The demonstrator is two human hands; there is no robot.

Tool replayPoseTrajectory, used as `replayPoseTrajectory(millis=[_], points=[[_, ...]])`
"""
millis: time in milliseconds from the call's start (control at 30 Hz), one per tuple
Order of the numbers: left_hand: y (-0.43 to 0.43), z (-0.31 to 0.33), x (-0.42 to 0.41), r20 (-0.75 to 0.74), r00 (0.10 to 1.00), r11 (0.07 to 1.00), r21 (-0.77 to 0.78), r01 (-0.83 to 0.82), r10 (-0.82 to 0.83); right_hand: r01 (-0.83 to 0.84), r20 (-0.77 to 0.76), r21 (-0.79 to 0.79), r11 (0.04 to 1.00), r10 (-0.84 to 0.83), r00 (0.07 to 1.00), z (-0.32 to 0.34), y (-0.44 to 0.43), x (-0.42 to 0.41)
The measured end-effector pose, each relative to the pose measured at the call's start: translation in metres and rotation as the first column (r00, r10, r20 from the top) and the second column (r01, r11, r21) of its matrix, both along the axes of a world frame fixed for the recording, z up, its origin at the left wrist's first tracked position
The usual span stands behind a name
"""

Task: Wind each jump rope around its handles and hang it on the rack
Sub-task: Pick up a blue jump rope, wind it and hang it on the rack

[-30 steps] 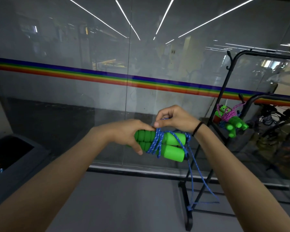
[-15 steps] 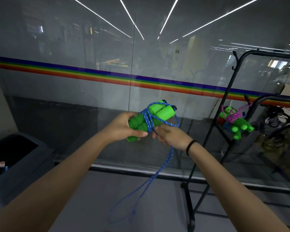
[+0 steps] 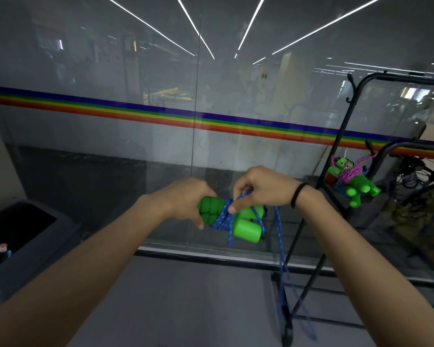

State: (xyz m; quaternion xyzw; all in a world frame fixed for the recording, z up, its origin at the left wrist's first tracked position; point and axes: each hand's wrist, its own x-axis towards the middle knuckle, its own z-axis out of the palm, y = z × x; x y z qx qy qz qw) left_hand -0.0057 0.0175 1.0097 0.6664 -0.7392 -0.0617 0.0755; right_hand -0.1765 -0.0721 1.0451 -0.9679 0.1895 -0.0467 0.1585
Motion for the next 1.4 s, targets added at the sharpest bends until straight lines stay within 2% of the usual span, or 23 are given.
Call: replayPoseTrajectory(millis=[67,167,200,233,267,300,333,400,433,500,567,633,700,767,833,967,1067,1100,1200,1300,1367,1400], points=[[0.0,0.004,-0.003,-0.083,0.991,0.992,0.07,0.108,-0.102,-0.054,0.082,0.143,0.988,0.042,0.996,-0.002,-0.008,0.001],[0.003,0.002,-0.004,-0.413,0.894,0.968,0.098,0.231,-0.172,-0.125,0.275,0.43,0.894,0.002,0.961,-0.014,-0.017,-0.002],[0.005,0.001,-0.004,-0.527,0.831,0.965,0.07,0.252,-0.179,-0.163,0.307,0.566,0.808,-0.023,0.952,-0.017,-0.024,-0.005],[0.005,0.0,-0.004,-0.62,0.766,0.968,0.038,0.249,-0.173,-0.287,0.341,0.7,0.654,0.048,0.939,-0.02,-0.026,-0.007],[0.006,-0.001,-0.004,-0.688,0.708,0.973,0.007,0.229,-0.162,-0.438,0.489,0.667,0.603,0.089,0.868,-0.026,-0.023,-0.008],[0.006,-0.002,-0.004,-0.734,0.662,0.98,-0.026,0.196,-0.152,-0.501,0.599,0.669,0.55,0.0,0.8,-0.026,-0.023,-0.011],[0.006,-0.003,-0.004,-0.77,0.621,0.986,-0.06,0.155,-0.144,-0.445,0.596,0.679,0.584,-0.086,0.798,-0.029,-0.023,-0.009],[0.005,-0.005,-0.004,-0.848,0.515,0.992,-0.098,0.079,-0.125,-0.115,0.433,0.721,0.683,-0.316,0.844,-0.054,-0.025,0.002],[0.003,-0.007,-0.004,-0.886,0.451,0.995,-0.092,0.046,-0.103,0.022,0.418,0.655,0.755,-0.386,0.823,-0.062,-0.021,0.0],[-0.001,-0.01,-0.006,-0.929,0.369,0.998,-0.054,-0.037,-0.036,0.104,0.364,0.586,0.804,-0.376,0.852,-0.071,-0.015,0.001],[-0.006,-0.015,-0.008,-0.942,0.335,0.99,-0.016,-0.14,0.032,0.144,0.305,0.534,0.833,-0.349,0.886,-0.068,-0.008,0.004],[-0.012,-0.019,-0.009,-0.924,0.369,0.972,0.009,-0.235,0.098,0.211,0.236,0.369,0.905,-0.311,0.921,-0.06,-0.005,0.007],[-0.017,-0.022,-0.008,-0.87,0.467,0.956,0.019,-0.293,0.16,0.24,0.125,0.121,0.963,-0.255,0.959,-0.05,-0.002,0.005],[-0.02,-0.023,-0.003,-0.737,0.641,0.932,-0.044,-0.359,0.213,0.225,0.046,0.018,0.974,-0.226,0.973,-0.041,-0.004,0.001],[-0.02,-0.023,0.005,-0.531,0.801,0.897,-0.156,-0.415,0.278,0.191,-0.015,-0.057,0.98,-0.192,0.981,-0.033,-0.004,-0.003],[-0.014,-0.017,0.005,-0.17,0.957,0.957,-0.128,-0.259,0.237,0.082,-0.078,-0.112,0.99,-0.091,0.993,-0.018,-0.005,-0.003],[-0.013,-0.013,-0.001,0.02,0.996,0.996,-0.031,-0.087,0.087,0.035,-0.045,-0.124,0.992,-0.041,0.998,-0.007,-0.013,-0.005],[-0.012,-0.01,-0.001,0.014,1.0,1.0,-0.002,-0.015,0.015,0.018,-0.011,-0.095,0.995,-0.019,1.0,-0.005,-0.015,-0.007],[-0.006,-0.001,0.0,-0.111,0.986,0.991,0.046,0.128,-0.123,-0.046,0.121,0.203,0.978,0.021,0.992,0.0,-0.02,-0.007],[0.0,0.002,-0.007,-0.365,0.909,0.97,0.05,0.236,-0.202,-0.08,0.214,0.431,0.899,-0.015,0.977,-0.014,-0.026,-0.007],[0.005,0.003,-0.016,-0.584,0.784,0.961,0.024,0.276,-0.21,-0.082,0.341,0.612,0.787,-0.169,0.925,-0.038,-0.032,-0.017],[0.006,0.003,-0.019,-0.664,0.721,0.965,0.0,0.264,-0.197,-0.037,0.388,0.695,0.718,-0.33,0.861,-0.049,-0.031,-0.022]])
